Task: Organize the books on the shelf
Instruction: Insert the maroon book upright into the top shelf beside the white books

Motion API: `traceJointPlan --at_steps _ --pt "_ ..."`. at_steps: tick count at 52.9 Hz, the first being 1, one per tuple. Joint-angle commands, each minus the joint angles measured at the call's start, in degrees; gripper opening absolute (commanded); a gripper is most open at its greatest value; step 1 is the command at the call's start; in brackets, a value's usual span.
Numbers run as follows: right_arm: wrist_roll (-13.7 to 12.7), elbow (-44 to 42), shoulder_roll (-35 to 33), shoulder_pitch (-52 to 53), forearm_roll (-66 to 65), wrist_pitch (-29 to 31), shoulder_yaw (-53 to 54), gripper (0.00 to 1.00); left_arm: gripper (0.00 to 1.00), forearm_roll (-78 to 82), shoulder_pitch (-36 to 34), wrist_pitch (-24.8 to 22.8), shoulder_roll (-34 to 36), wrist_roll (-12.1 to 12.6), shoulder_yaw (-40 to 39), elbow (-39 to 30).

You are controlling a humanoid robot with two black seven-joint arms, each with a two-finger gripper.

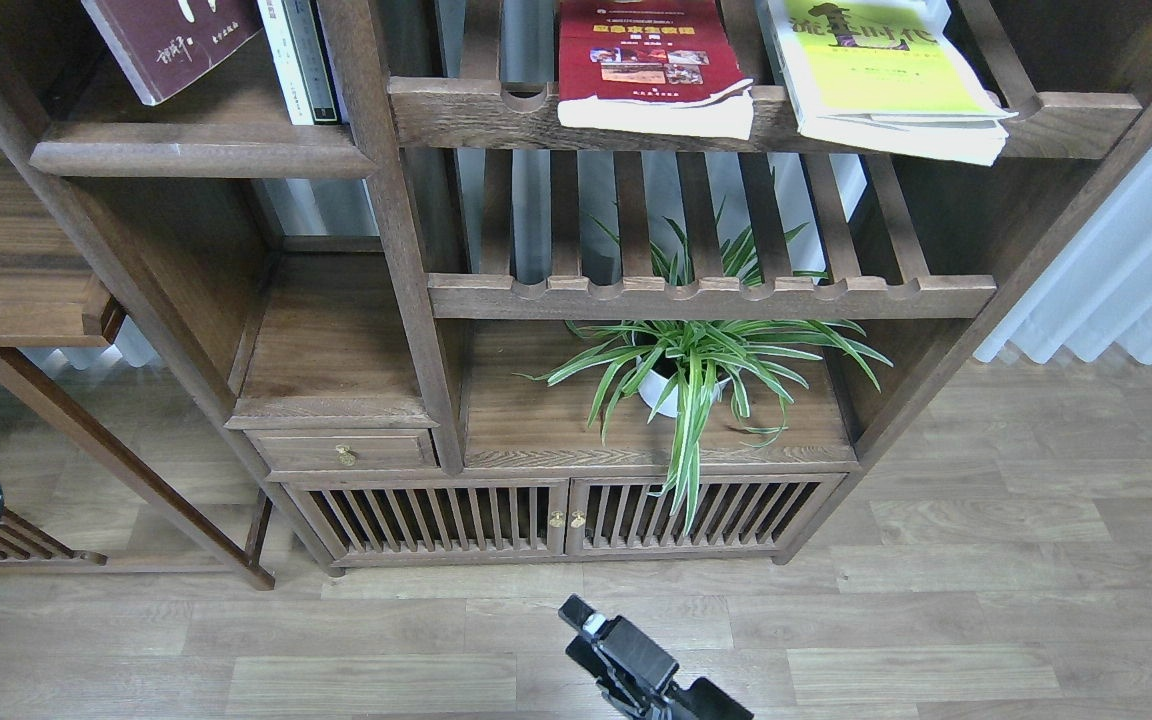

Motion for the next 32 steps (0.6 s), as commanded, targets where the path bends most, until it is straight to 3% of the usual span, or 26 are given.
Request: traceJointPlan --at_steps 1,15,32 --pt "0.0 0.0 0.0 0.2 0.1 0.0 0.0 0.99 0.05 0.4 -3.2 0.0 -0.7 -0.5 0.9 5.5" --pt "0.0 0.3 0.0 0.5 0.1 0.0 0.3 0.99 0.05 0.3 -6.8 0.0 -2.8 -8.4 4.4 11.9" --pt "0.0 0.6 0.0 0.6 0.1 0.0 0.5 0.99 0.05 -0.8 -13.4 0.0 -5.8 -10.2 7.0 22.7"
